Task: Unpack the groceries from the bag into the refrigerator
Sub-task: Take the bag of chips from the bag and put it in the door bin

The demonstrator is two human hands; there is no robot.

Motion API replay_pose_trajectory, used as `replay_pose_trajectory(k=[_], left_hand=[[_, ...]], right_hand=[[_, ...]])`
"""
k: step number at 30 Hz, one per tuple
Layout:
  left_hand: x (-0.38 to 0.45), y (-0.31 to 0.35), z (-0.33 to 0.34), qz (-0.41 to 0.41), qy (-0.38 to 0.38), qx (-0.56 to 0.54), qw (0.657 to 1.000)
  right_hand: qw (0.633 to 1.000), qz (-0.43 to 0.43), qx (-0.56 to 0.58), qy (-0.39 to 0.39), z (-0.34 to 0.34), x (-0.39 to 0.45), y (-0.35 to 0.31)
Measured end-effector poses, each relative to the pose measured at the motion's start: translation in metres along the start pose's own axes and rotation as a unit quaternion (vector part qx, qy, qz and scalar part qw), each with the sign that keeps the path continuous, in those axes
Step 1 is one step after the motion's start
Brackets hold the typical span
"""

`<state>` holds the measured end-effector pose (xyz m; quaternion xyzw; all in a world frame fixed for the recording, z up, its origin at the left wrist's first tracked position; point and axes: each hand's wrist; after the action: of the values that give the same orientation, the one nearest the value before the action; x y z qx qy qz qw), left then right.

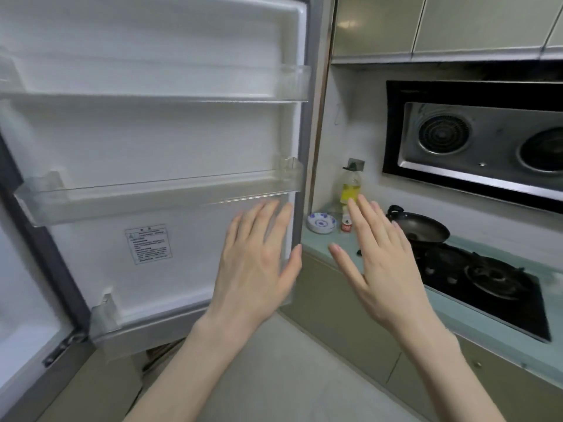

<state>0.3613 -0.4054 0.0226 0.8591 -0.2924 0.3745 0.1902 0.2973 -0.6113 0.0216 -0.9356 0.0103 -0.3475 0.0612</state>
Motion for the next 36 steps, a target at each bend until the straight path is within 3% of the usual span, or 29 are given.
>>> replay_pose_trajectory(k=[7, 16, 26, 36], left_hand=[[-0.013, 0.057, 0.065, 0.034, -0.071, -0.068, 0.995], [-0.036, 0.191, 0.135, 0.125, -0.133, -0.142, 0.973], [-0.051, 0.376, 0.184, 0.237, -0.185, -0.232, 0.925], [-0.092, 0.548, 0.216, 0.295, -0.212, -0.338, 0.868]], right_hand=[[0.987, 0.116, -0.108, -0.021, -0.028, -0.092, 0.069], [0.950, 0.236, -0.195, -0.056, -0.079, -0.190, 0.163], [0.913, 0.331, -0.238, -0.021, -0.149, -0.302, 0.260], [0.871, 0.410, -0.268, 0.038, -0.205, -0.416, 0.342]])
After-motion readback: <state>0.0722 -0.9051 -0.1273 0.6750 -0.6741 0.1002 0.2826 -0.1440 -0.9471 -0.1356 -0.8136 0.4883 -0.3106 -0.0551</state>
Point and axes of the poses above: each hand's wrist, its own x-axis towards the middle knuckle, its own z-axis out of the palm, y = z × x
